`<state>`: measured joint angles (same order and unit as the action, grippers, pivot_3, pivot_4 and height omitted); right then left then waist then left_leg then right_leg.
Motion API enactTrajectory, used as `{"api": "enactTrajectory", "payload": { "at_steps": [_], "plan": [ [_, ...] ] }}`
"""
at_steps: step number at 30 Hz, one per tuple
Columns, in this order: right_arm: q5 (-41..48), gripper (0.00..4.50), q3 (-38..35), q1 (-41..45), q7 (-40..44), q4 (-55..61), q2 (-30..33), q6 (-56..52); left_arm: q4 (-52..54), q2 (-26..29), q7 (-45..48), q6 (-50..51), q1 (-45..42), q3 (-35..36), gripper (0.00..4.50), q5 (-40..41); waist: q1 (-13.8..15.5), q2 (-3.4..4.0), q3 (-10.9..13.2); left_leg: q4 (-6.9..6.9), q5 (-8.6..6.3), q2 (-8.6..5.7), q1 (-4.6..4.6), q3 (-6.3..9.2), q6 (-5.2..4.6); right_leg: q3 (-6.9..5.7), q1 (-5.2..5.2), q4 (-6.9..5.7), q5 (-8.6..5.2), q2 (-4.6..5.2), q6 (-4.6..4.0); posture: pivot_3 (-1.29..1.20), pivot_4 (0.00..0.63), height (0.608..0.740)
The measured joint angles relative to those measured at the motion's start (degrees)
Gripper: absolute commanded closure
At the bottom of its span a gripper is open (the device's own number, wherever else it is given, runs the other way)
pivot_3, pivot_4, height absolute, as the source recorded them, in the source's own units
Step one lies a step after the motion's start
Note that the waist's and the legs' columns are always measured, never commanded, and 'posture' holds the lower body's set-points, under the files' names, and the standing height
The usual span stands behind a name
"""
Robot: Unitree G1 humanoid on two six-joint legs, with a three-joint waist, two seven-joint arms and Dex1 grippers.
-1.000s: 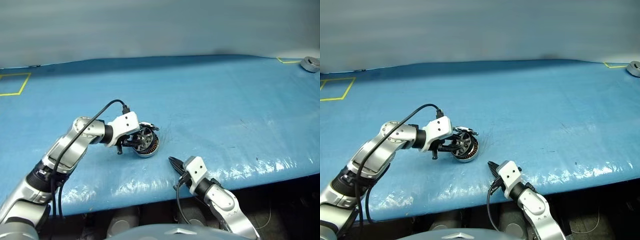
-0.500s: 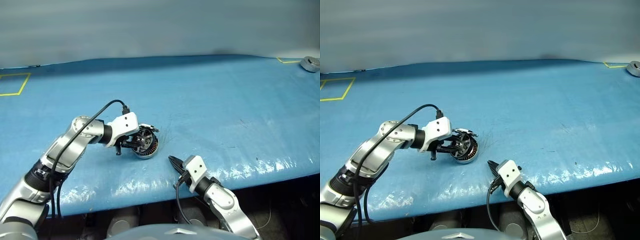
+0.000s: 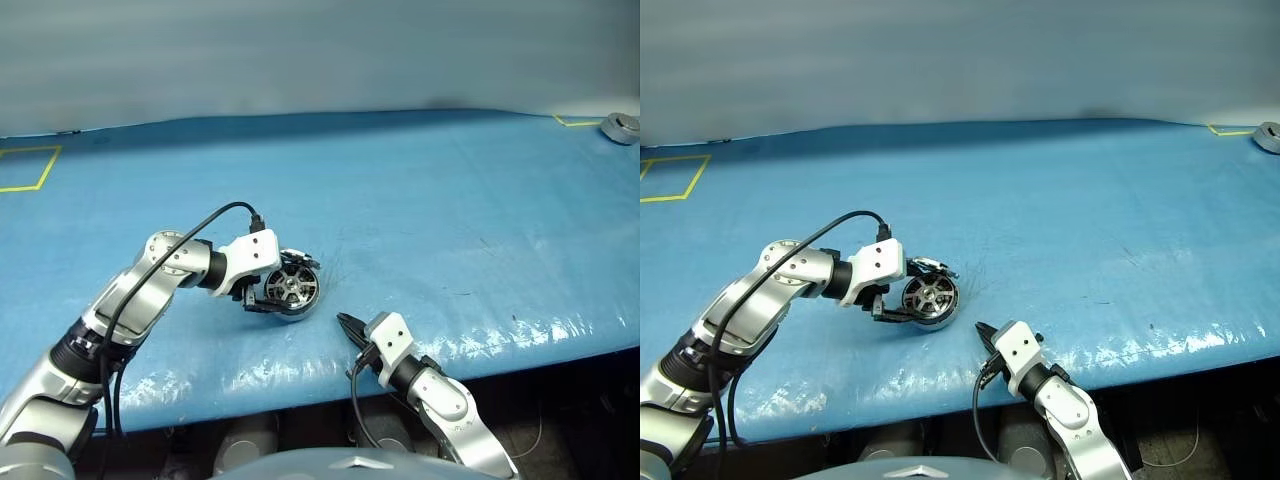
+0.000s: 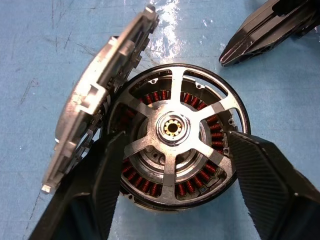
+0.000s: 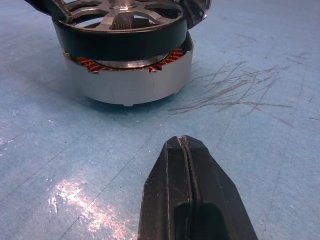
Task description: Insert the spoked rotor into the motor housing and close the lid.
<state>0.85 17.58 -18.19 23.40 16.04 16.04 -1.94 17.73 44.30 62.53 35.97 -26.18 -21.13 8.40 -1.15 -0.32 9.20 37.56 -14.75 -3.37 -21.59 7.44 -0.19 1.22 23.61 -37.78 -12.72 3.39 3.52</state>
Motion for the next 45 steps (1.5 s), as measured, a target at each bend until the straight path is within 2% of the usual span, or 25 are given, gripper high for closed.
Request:
{"api": "enactTrajectory", "payload": {
  "at_steps": [3,6,17,30,35,39,45],
  "plan": [
    [-0.04,4.5,0.0,0.0,0.0,-0.02,-0.01,-0.02,0.04,0.0,-0.05,0.03,0.04,0.22,0.04,0.35,0.0,0.0,0.0,0.0,0.0,0.0,0.0,0.0,0.0,0.0,0.0,0.0,0.0,0.0,0.0,0.0,0.15,0.74],
    [-0.05,4.5,0.0,0.0,0.0,-0.03,0.0,-0.05,0.52,0.0,-0.11,0.16,0.13,0.64,0.66,0.94,0.01,0.0,0.0,0.0,0.0,0.0,0.0,0.0,0.0,0.0,0.0,0.0,0.0,0.0,0.0,0.0,0.15,0.74],
    [-0.05,4.5,-0.01,-0.03,0.14,-0.04,0.05,-1.08,2.59,0.77,-2.45,2.28,1.44,2.57,4.38,1.75,-0.03,0.0,0.0,0.0,0.0,0.0,0.0,0.0,0.0,0.0,0.0,0.0,0.0,0.0,0.0,0.0,0.15,0.74],
    [-0.21,4.5,-0.07,0.01,0.23,0.12,0.37,-1.12,2.62,0.73,-2.52,2.3,2.75,2.83,4.48,2.95,0.01,0.0,0.0,0.0,0.0,0.0,0.0,0.0,0.0,0.0,0.0,0.0,0.0,0.01,0.0,0.0,0.15,0.74],
    [0.89,4.5,-0.95,0.02,0.76,4.55,1.68,-3.46,5.11,0.57,-2.64,2.37,5.0,6.59,4.48,6.5,0.01,0.0,0.0,0.0,0.0,0.02,0.0,0.01,0.0,0.0,0.01,0.0,0.0,0.02,-0.01,0.0,0.15,0.74],
    [5.12,4.5,-1.33,2.88,1.88,14.85,2.82,-14.7,6.38,0.83,-3.52,2.39,7.14,9.14,4.48,8.34,-0.11,0.01,0.01,0.02,0.0,0.03,0.0,-0.01,0.0,0.04,0.01,-0.01,0.0,0.02,0.0,0.0,0.15,0.74],
    [12.16,4.5,-0.27,14.11,0.19,27.9,1.37,-37.17,7.84,0.77,-4.21,1.64,10.89,12.24,4.48,10.92,0.19,0.0,0.0,0.0,0.0,0.03,-0.02,0.07,0.01,-0.04,0.02,0.01,0.0,0.03,-0.02,0.0,0.15,0.74]
  ]
}}
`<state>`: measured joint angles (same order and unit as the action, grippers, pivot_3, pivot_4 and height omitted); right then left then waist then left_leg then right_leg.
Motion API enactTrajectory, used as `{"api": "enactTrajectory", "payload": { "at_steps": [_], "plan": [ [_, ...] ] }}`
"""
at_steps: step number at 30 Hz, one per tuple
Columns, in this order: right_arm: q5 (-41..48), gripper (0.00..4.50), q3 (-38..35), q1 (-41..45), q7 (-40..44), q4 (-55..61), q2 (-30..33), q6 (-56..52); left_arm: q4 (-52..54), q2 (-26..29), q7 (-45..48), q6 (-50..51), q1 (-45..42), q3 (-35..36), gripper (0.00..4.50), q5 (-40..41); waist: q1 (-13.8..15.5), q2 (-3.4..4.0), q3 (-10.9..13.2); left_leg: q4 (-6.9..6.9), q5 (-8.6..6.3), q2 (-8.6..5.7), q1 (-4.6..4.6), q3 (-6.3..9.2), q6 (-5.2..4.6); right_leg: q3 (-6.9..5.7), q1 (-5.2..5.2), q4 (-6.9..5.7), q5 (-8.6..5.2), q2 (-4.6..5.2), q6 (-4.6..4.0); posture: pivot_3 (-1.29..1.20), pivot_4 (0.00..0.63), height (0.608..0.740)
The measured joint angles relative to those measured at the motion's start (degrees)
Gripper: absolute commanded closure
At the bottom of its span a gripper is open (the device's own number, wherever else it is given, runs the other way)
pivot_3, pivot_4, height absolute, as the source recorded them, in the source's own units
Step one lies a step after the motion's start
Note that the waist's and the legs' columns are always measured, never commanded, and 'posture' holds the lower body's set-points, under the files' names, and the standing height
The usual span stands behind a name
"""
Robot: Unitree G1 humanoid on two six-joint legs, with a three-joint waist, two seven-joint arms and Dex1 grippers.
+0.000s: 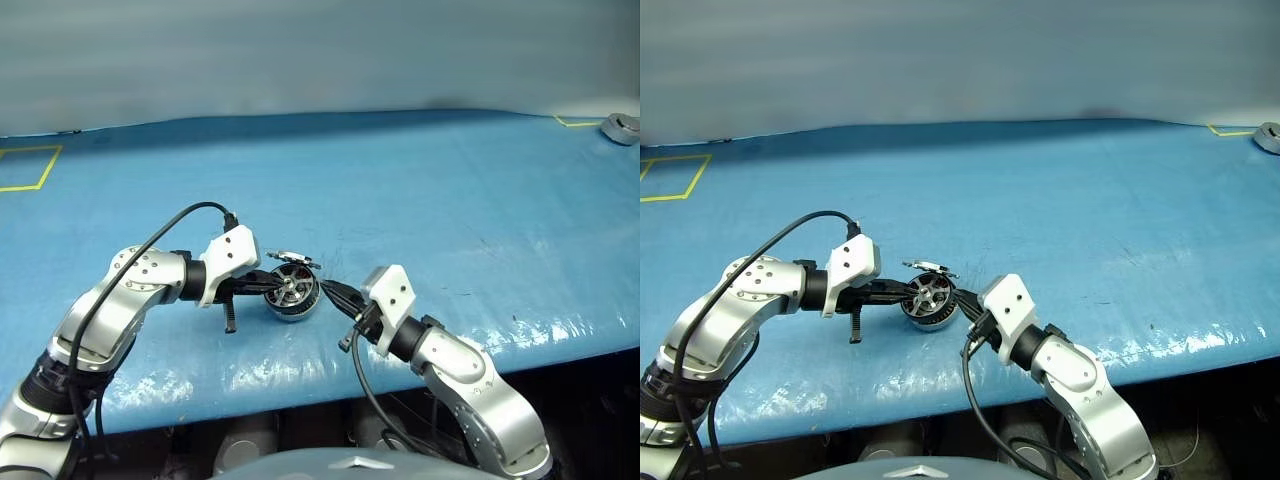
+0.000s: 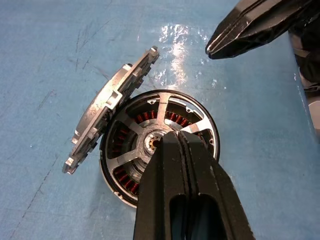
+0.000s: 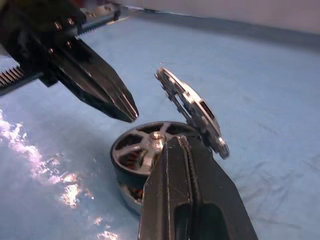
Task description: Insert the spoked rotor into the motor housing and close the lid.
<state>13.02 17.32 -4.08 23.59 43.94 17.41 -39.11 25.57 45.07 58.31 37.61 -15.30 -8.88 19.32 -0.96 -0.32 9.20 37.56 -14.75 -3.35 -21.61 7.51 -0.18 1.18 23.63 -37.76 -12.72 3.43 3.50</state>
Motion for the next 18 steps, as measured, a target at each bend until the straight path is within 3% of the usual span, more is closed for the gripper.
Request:
{"api": "enactTrajectory", "payload": {
  "at_steps": [5,7,14,18],
  "plan": [
    [-0.09,4.5,2.66,7.8,-4.19,1.41,-0.51,-13.17,0.77,-0.66,-0.88,-3.27,5.8,3.79,4.48,2.17,0.09,0.0,0.0,-0.09,0.0,-0.04,-0.02,-0.02,0.0,0.0,0.05,0.06,0.0,0.06,-0.02,0.0,0.15,0.74],
    [0.54,4.5,3.09,9.92,-6.18,0.97,-3.52,-18.44,1.74,-1.02,-1.26,-5.23,10.37,6.52,4.48,2.82,-0.12,0.01,0.0,-0.19,0.01,-0.01,-0.02,-0.03,0.02,0.04,0.13,0.06,0.08,0.09,-0.22,0.0,0.15,0.74],
    [2.27,4.5,4.74,15.41,-8.43,0.1,-6.11,-28.29,3.38,-5.01,-4.27,-10.99,21.64,13.29,4.48,5.01,-0.15,0.01,0.0,-0.28,0.01,-0.03,-0.02,0.0,0.04,-0.04,0.11,0.14,0.09,0.1,-0.31,0.0,0.15,0.74],
    [3.71,3.58,4.9,17.09,-8.34,-0.38,-6.18,-31.31,4.02,-10.47,-7.06,-16.83,27.8,15.73,4.5,5.64,-0.16,0.01,0.0,-0.32,0.01,-0.01,-0.02,0.0,0.04,-0.04,0.1,0.24,0.11,0.12,-0.3,0.0,0.15,0.74]
  ]
}}
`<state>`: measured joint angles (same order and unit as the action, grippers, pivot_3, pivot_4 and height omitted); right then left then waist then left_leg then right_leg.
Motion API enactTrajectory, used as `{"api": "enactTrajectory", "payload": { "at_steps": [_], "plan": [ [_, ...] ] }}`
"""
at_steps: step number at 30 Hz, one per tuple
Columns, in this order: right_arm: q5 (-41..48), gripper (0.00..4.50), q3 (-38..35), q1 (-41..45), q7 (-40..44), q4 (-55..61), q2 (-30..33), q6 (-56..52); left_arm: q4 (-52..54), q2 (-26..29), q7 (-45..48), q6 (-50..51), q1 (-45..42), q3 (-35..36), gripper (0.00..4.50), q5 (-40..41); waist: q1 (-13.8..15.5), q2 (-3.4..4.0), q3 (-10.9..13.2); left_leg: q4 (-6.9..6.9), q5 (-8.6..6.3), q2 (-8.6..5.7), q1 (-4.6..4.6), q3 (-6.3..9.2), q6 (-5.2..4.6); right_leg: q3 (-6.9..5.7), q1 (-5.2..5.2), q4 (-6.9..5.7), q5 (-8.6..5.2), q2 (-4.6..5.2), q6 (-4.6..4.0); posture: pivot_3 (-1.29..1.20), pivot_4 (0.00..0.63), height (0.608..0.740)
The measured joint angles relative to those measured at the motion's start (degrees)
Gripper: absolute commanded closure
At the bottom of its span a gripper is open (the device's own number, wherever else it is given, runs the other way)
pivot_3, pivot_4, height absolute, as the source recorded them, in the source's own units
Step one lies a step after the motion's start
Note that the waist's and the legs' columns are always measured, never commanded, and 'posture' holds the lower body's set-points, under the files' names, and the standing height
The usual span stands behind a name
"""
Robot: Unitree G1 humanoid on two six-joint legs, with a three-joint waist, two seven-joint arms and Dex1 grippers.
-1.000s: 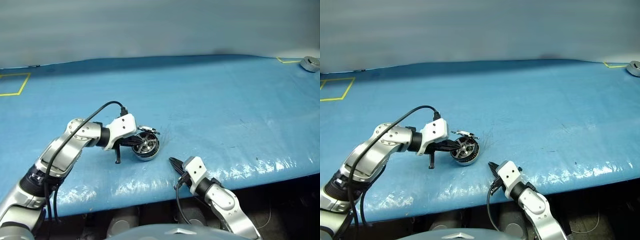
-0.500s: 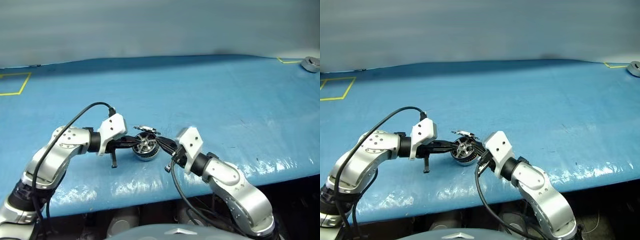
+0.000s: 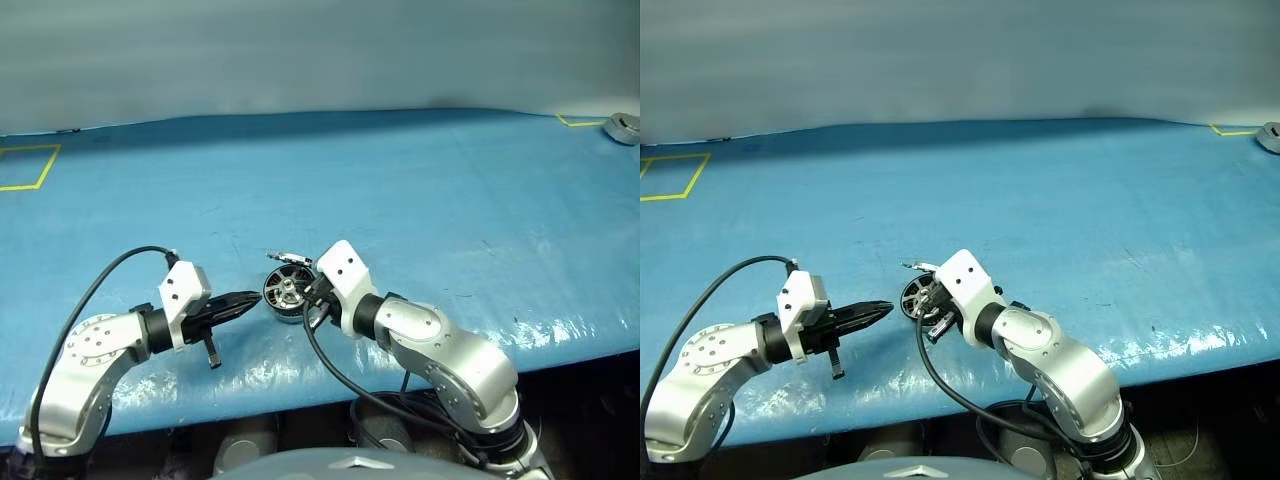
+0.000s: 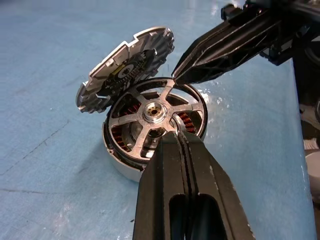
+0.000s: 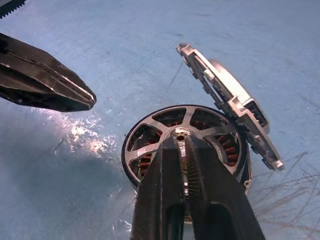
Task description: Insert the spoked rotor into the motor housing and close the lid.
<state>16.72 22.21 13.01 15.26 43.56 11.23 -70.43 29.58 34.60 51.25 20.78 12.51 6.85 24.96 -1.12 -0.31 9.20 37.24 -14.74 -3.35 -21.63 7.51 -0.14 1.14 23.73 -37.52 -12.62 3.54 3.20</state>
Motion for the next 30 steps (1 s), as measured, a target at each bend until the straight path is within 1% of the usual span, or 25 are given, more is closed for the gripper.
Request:
{"api": "enactTrajectory", "payload": {
  "at_steps": [3,5,9,14,17,22,26,28,30],
  "plan": [
    [0.35,2.61,0.6,1.04,-0.5,-0.09,0.16,-1.55,0.15,-1.9,-1.78,-2.08,3.91,0.39,4.5,-0.07,-0.03,0.01,0.01,-0.01,0.0,0.03,-0.01,0.01,0.01,-0.02,0.01,0.0,-0.03,-0.01,0.04,0.0,0.15,0.74],
    [0.37,2.61,0.99,1.75,-1.01,-0.08,0.17,-2.64,0.25,-2.99,-3.2,-2.45,5.64,0.48,4.5,-0.07,-0.06,0.01,0.01,-0.01,0.0,0.03,0.0,0.02,0.01,-0.04,-0.01,0.0,-0.14,-0.02,0.21,0.0,0.15,0.74],
    [0.84,2.61,0.95,2.15,-1.55,-0.08,-0.34,-5.26,0.57,-4.28,-5.09,-3.64,7.93,0.81,4.5,-0.1,-0.04,0.01,0.01,-0.01,0.0,0.01,0.0,0.03,0.01,-0.06,-0.01,0.0,-0.14,-0.04,0.22,0.0,0.15,0.74],
    [1.49,2.61,0.79,2.49,-2.11,-0.39,-0.96,-7.86,0.61,-7.6,-5.56,-10.64,9.94,0.92,4.5,-0.26,-0.02,0.02,0.0,-0.05,0.0,0.02,-0.01,0.03,0.01,-0.06,-0.02,0.07,-0.15,0.0,0.2,0.0,0.15,0.74],
    [1.61,2.61,0.78,2.49,-2.74,-0.84,-1.32,-8.87,0.61,-8.59,-5.08,-14.49,11.82,0.34,4.5,-0.42,-0.09,0.02,0.01,-0.12,0.0,0.04,-0.01,0.03,0.01,-0.06,-0.02,0.16,-0.17,0.01,0.16,0.0,0.15,0.74],
    [1.68,2.61,0.76,2.48,-3.1,-2.46,-1.83,-9.08,0.52,-7.28,-4.15,-17.54,14.41,-1.35,4.5,-3.45,-0.14,0.04,0.01,-0.19,-0.01,0.04,-0.02,0.04,0.0,-0.1,-0.05,0.31,-0.17,-0.07,0.16,0.0,0.15,0.74],
    [1.67,2.61,0.76,2.47,-3.16,-2.88,-1.89,-9.05,0.08,-7.37,-4.49,-17.86,14.43,-1.97,4.5,-3.59,-0.15,0.04,0.02,-0.19,-0.03,0.04,-0.02,0.09,-0.05,-0.15,-0.06,0.49,-0.15,-0.07,0.19,0.0,0.15,0.74],
    [1.65,3.01,0.76,2.47,-3.19,-2.92,-1.88,-9.02,-0.09,-7.38,-4.74,-17.87,14.39,-2.09,4.5,-3.61,-0.18,0.05,0.02,-0.19,-0.05,0.03,-0.02,0.09,-0.07,-0.16,-0.06,0.54,-0.11,-0.07,0.26,0.0,0.15,0.74],
    [1.63,3.58,0.74,2.47,-3.23,-2.94,-1.81,-8.98,-0.18,-7.38,-4.91,-17.99,14.41,-2.73,4.5,-3.7,-0.19,0.05,0.02,-0.2,-0.06,0.02,-0.02,0.09,-0.1,-0.16,-0.06,0.58,-0.06,-0.07,0.34,0.0,0.15,0.74]
  ]
}}
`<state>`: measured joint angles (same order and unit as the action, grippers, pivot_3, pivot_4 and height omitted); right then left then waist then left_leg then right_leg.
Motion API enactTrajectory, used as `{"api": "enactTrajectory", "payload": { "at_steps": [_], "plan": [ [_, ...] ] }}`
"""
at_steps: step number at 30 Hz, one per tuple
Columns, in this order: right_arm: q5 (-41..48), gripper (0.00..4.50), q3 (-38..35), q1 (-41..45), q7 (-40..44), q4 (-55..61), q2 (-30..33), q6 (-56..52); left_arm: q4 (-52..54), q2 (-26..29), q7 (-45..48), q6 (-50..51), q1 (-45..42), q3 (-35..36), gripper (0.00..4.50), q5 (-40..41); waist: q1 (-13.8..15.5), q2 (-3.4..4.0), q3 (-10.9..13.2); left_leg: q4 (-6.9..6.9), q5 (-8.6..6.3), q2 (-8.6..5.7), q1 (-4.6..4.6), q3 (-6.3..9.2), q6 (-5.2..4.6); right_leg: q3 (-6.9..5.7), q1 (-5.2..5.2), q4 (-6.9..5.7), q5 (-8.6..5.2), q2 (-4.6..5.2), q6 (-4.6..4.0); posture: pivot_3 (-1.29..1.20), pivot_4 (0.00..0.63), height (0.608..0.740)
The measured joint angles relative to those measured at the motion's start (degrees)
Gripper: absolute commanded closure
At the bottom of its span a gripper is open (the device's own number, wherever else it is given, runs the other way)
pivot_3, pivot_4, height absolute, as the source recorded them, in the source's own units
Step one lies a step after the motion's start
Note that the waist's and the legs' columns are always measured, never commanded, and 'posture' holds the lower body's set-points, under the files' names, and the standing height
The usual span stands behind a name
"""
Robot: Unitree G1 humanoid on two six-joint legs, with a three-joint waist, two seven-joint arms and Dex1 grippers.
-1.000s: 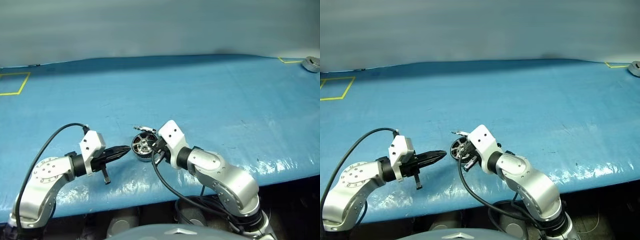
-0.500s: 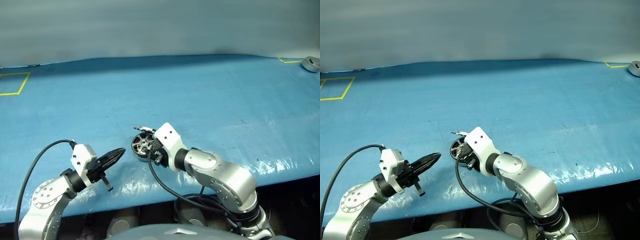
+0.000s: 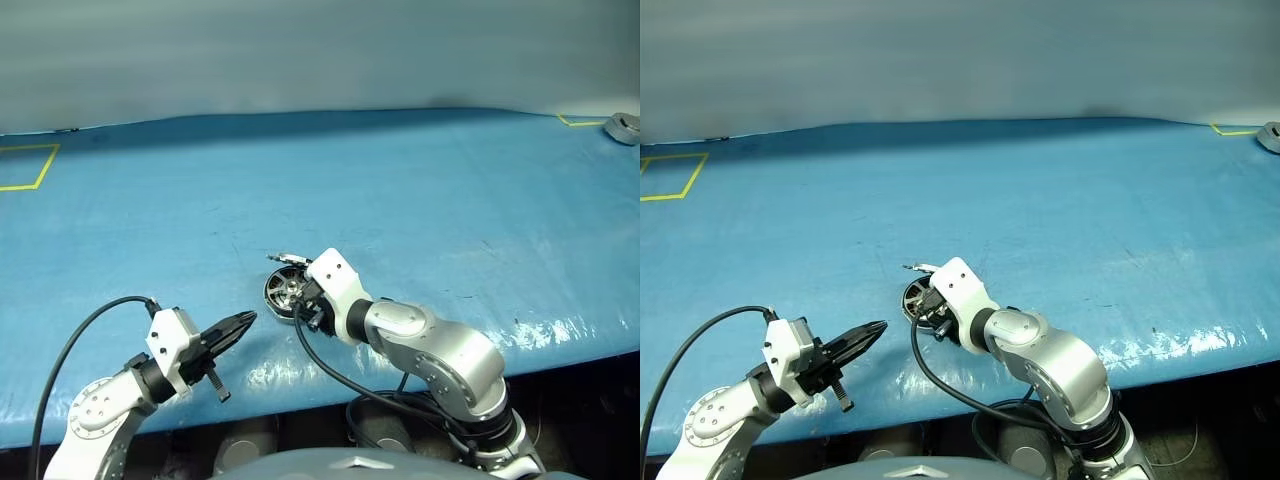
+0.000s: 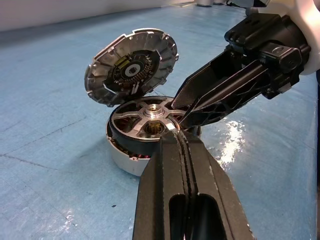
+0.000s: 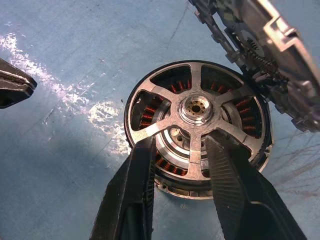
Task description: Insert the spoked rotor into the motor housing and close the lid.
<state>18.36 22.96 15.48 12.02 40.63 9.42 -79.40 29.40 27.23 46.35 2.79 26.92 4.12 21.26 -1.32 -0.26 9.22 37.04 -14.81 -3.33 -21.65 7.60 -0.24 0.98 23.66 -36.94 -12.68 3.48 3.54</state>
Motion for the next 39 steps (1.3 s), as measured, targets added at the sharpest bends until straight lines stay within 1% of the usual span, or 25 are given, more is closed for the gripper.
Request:
{"api": "enactTrajectory", "payload": {
  "at_steps": [3,7,11,17,21,24,26,29,33,36,39],
  "plan": [
    [-0.03,4.46,-0.09,-0.01,-0.21,0.02,0.13,0.06,-0.37,0.0,-0.1,-0.85,0.25,-0.2,4.5,-0.45,0.0,0.0,0.0,-0.02,-0.01,0.0,-0.01,0.0,-0.01,0.0,0.0,0.02,0.0,0.01,0.0,0.0,0.15,0.74],
    [-0.06,4.46,-0.3,-0.01,-0.56,0.01,0.52,0.36,-1.06,0.0,-0.15,-1.6,0.25,-0.48,4.5,-1.06,-0.04,0.03,0.01,-0.02,-0.01,0.01,-0.01,0.0,0.0,0.0,0.0,0.02,0.0,0.01,0.0,0.0,0.15,0.74],
    [-0.38,4.46,0.87,0.0,-0.76,-0.01,2.25,2.04,-1.75,-0.01,-0.32,-1.87,-0.09,-1.32,4.5,-1.11,-0.03,0.03,0.01,-0.02,-0.01,0.0,-0.02,0.0,-0.01,-0.01,0.01,0.03,0.0,0.01,0.01,0.0,0.15,0.74],
    [-0.72,4.46,1.27,-2.08,-0.16,-0.03,3.16,8.92,-2.0,0.11,-0.28,-1.89,-1.43,-1.89,4.5,-1.07,-0.04,0.03,0.01,-0.02,-0.01,0.0,-0.03,0.01,-0.01,-0.01,-0.04,0.04,0.0,0.01,0.02,0.0,0.15,0.74],
    [-1.01,4.46,1.08,-5.32,0.25,-2.24,2.96,13.53,-2.31,0.52,0.0,-1.75,-2.58,-2.46,4.5,-0.97,-0.02,0.03,0.01,-0.03,-0.01,0.0,-0.03,0.01,-0.01,-0.02,-0.05,0.04,0.0,0.01,0.02,0.0,0.15,0.74],
    [-1.42,4.46,1.05,-6.61,0.54,-3.85,3.62,15.82,-2.33,1.13,0.08,-1.54,-3.51,-2.54,4.5,-0.89,-0.03,0.04,0.01,-0.01,-0.01,0.0,-0.03,0.0,-0.01,-0.01,-0.05,0.04,0.01,0.0,0.03,0.0,0.15,0.74],
    [-1.26,4.46,0.69,-7.7,1.6,-3.68,5.44,16.7,-2.4,1.62,0.32,-0.76,-4.57,-2.95,4.5,-0.88,0.01,0.04,0.02,-0.01,-0.01,0.0,-0.03,0.0,-0.01,-0.02,-0.07,0.04,0.01,0.0,0.04,0.0,0.15,0.74],
    [-0.84,4.46,-1.86,-9.03,3.3,-1.69,10.03,16.56,-2.83,2.29,0.82,0.4,-5.94,-3.99,4.5,-0.91,0.23,0.05,0.03,0.0,-0.02,-0.05,-0.05,0.0,-0.04,-0.01,-0.12,0.08,0.02,0.02,0.06,0.0,0.15,0.74],
    [-0.79,4.46,-8.44,-9.74,4.06,1.07,15.72,13.82,-4.19,2.02,0.95,0.6,-7.03,-5.34,4.5,-0.96,0.33,0.05,0.03,0.01,-0.03,-0.03,-0.06,-0.02,-0.05,0.0,-0.13,0.07,0.02,0.02,0.07,0.0,0.15,0.74],
    [-1.99,4.46,-11.99,-9.06,3.0,1.29,17.07,13.14,-4.97,0.55,0.54,0.0,-7.14,-5.86,4.5,-0.97,0.26,0.06,0.03,-0.01,-0.03,0.01,-0.07,-0.03,-0.05,0.01,-0.12,0.05,0.02,0.01,0.07,0.0,0.15,0.74],
    [-4.4,4.46,-12.16,-6.65,2.07,-1.05,16.62,18.49,-6.81,-2.12,0.26,-3.01,-6.4,-6.57,4.5,-0.98,0.2,0.06,0.03,-0.01,-0.03,0.01,-0.07,-0.07,-0.05,0.03,-0.12,0.06,0.02,0.02,0.07,0.0,0.15,0.74]
  ]
}}
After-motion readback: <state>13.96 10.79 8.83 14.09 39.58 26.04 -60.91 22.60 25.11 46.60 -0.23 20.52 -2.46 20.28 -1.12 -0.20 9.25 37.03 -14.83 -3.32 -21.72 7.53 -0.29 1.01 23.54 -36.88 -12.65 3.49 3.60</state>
